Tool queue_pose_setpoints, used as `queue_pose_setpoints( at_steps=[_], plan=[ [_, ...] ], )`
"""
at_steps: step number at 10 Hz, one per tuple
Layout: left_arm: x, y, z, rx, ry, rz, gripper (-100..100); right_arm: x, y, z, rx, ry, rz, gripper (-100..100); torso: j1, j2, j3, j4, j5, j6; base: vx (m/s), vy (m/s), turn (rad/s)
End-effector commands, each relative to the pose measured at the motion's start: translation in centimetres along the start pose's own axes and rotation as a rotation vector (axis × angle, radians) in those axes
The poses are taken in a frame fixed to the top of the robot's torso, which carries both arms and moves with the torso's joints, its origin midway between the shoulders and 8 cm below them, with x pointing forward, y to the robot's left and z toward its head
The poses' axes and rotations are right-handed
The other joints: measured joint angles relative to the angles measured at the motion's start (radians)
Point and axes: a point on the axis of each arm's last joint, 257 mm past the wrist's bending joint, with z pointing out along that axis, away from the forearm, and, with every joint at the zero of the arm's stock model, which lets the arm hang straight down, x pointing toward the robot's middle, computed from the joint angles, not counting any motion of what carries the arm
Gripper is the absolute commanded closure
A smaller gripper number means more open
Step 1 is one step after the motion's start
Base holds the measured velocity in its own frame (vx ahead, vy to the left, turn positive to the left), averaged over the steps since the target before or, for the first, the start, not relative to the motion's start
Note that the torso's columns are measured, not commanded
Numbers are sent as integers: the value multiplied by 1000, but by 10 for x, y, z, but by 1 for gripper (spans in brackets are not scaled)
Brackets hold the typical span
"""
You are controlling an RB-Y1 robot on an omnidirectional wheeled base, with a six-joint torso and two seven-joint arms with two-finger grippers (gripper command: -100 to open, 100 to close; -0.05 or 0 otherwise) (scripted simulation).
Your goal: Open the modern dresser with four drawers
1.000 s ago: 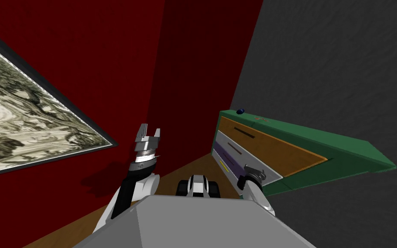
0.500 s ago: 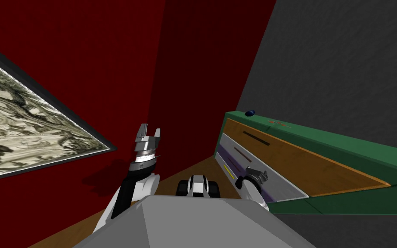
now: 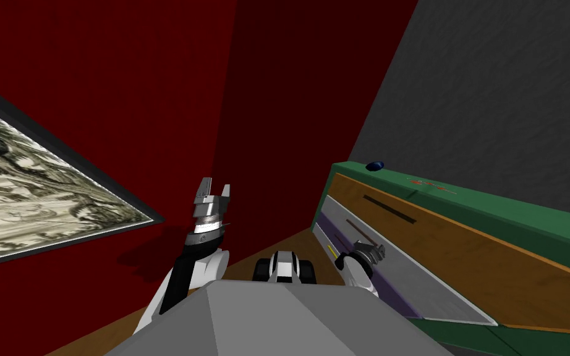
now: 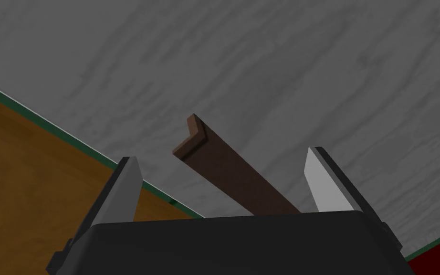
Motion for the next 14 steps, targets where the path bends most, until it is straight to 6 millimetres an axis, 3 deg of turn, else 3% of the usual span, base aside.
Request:
queue_pose_setpoints(
  at_steps=[1, 2, 5, 7, 8, 11, 12, 14],
  plan=[
    [0, 0, 0, 0, 0, 0, 0, 0, 0, 0, 3, 1, -4, -100, -1, 3, 1, 1, 0, 0, 11, 3, -2],
    [0, 0, 0, 0, 0, 0, 0, 0, 0, 0, 3, 0, -3, 100, 0, 4, 2, 1, 0, 0, 6, 1, 1],
    [0, 0, 0, 0, 0, 0, 0, -8, 2, -7, -1, -5, -6, 100, 8, 3, 2, 1, 3, 0, -76, 155, -22],
    [0, 0, 0, 0, 0, 0, 0, -9, 3, -7, -2, -5, -5, 100, 0, 0, 0, 0, 0, 0, -58, 108, -12],
    [0, 0, 0, 0, 0, 0, 0, -13, -8, 1, 18, -24, -25, -100, -5, -3, -2, -1, -1, 0, 17, 12, 1],
    [0, 0, 0, 0, 0, 0, 0, -19, -20, 9, 42, -28, -41, -100, -3, -8, -5, -2, -1, 0, 170, -81, 1],
    [0, 0, 0, 0, 0, 0, 0, -17, -9, 2, 24, -6, -24, -100, 1, -5, -3, -1, 0, 0, 206, -105, -1],
    [0, 0, 0, 0, 0, 0, 0, -17, -13, 7, 28, -13, -27, -100, 4, 6, 4, 1, 1, 0, 87, -71, 3]
  ],
)
